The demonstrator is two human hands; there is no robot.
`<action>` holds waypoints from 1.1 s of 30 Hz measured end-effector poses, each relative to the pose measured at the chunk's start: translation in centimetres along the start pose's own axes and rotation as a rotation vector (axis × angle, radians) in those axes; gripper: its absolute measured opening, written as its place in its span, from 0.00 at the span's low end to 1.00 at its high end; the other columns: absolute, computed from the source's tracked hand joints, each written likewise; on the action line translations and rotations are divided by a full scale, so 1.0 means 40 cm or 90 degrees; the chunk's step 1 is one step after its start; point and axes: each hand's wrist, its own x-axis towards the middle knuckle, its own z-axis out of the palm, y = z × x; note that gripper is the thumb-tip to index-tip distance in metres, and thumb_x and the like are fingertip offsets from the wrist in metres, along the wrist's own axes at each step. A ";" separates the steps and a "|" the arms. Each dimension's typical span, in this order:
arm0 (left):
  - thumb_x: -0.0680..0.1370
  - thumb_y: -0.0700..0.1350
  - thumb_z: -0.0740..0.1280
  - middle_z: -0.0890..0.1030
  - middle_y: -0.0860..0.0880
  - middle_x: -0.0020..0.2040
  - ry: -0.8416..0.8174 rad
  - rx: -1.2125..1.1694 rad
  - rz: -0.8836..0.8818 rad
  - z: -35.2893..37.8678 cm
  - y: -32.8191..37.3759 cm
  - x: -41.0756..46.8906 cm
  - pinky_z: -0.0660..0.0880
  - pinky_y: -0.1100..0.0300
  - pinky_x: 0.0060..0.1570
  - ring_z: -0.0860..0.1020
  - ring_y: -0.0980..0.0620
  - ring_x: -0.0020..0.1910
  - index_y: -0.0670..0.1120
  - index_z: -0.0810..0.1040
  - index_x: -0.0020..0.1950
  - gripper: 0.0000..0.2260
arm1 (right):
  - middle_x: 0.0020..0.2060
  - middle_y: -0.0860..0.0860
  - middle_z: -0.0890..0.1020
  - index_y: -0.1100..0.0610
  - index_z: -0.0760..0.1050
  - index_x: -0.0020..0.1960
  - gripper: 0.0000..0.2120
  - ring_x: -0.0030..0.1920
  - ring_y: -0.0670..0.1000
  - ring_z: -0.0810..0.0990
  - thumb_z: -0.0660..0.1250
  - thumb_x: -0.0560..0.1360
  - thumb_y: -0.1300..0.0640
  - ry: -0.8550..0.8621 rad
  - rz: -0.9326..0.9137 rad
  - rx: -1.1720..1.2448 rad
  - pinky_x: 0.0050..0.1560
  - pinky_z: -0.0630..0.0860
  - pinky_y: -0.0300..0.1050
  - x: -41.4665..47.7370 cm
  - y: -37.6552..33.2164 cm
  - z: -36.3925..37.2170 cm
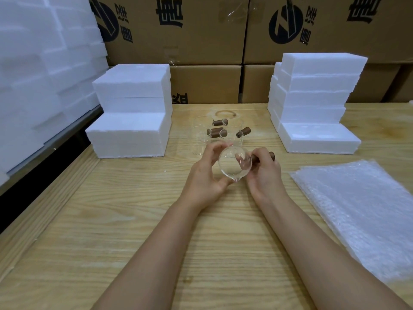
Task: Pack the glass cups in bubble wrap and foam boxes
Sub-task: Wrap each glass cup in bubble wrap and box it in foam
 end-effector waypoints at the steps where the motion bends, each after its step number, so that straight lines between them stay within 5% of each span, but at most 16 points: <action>1: 0.66 0.37 0.78 0.78 0.54 0.62 -0.002 0.017 0.005 0.000 0.002 -0.001 0.73 0.53 0.62 0.77 0.56 0.61 0.50 0.69 0.64 0.31 | 0.23 0.49 0.68 0.56 0.69 0.21 0.23 0.28 0.46 0.69 0.59 0.73 0.70 0.009 0.011 0.005 0.37 0.79 0.42 0.002 0.001 -0.002; 4: 0.66 0.44 0.77 0.78 0.53 0.60 -0.011 0.063 0.023 -0.001 0.011 -0.005 0.74 0.50 0.60 0.78 0.52 0.59 0.49 0.70 0.66 0.31 | 0.24 0.51 0.68 0.55 0.69 0.21 0.23 0.26 0.45 0.72 0.60 0.73 0.68 0.031 0.052 0.037 0.45 0.82 0.47 0.010 0.006 -0.008; 7: 0.66 0.47 0.76 0.79 0.51 0.59 -0.013 0.070 0.027 0.001 0.020 -0.005 0.75 0.50 0.59 0.78 0.49 0.57 0.46 0.70 0.68 0.32 | 0.23 0.50 0.69 0.57 0.69 0.27 0.18 0.24 0.45 0.72 0.60 0.75 0.66 0.047 0.058 0.023 0.40 0.79 0.47 0.013 0.011 -0.007; 13: 0.66 0.49 0.77 0.79 0.52 0.58 -0.028 0.039 -0.042 0.000 0.019 -0.007 0.75 0.63 0.58 0.78 0.54 0.58 0.57 0.66 0.66 0.31 | 0.22 0.49 0.71 0.58 0.68 0.31 0.14 0.24 0.47 0.72 0.60 0.76 0.65 0.054 0.034 -0.053 0.37 0.70 0.48 0.005 0.012 0.000; 23: 0.67 0.44 0.79 0.78 0.62 0.57 -0.062 0.023 -0.116 -0.004 -0.003 -0.005 0.72 0.66 0.59 0.76 0.68 0.56 0.60 0.63 0.58 0.30 | 0.23 0.45 0.72 0.57 0.67 0.33 0.13 0.25 0.42 0.70 0.64 0.75 0.64 0.046 -0.113 -0.253 0.30 0.70 0.35 -0.003 0.000 0.000; 27: 0.67 0.44 0.79 0.79 0.56 0.57 -0.028 0.098 -0.065 -0.003 0.010 -0.009 0.74 0.63 0.53 0.79 0.58 0.54 0.53 0.63 0.62 0.32 | 0.27 0.47 0.74 0.57 0.69 0.33 0.14 0.33 0.47 0.73 0.63 0.75 0.68 0.001 -0.126 -0.255 0.46 0.74 0.47 -0.005 -0.010 -0.002; 33: 0.67 0.45 0.78 0.80 0.52 0.58 0.010 0.191 0.025 -0.006 0.030 -0.019 0.75 0.55 0.54 0.79 0.50 0.58 0.46 0.68 0.66 0.31 | 0.32 0.51 0.73 0.58 0.70 0.40 0.09 0.30 0.45 0.77 0.64 0.76 0.68 0.016 -0.091 -0.212 0.42 0.82 0.47 -0.012 -0.016 -0.005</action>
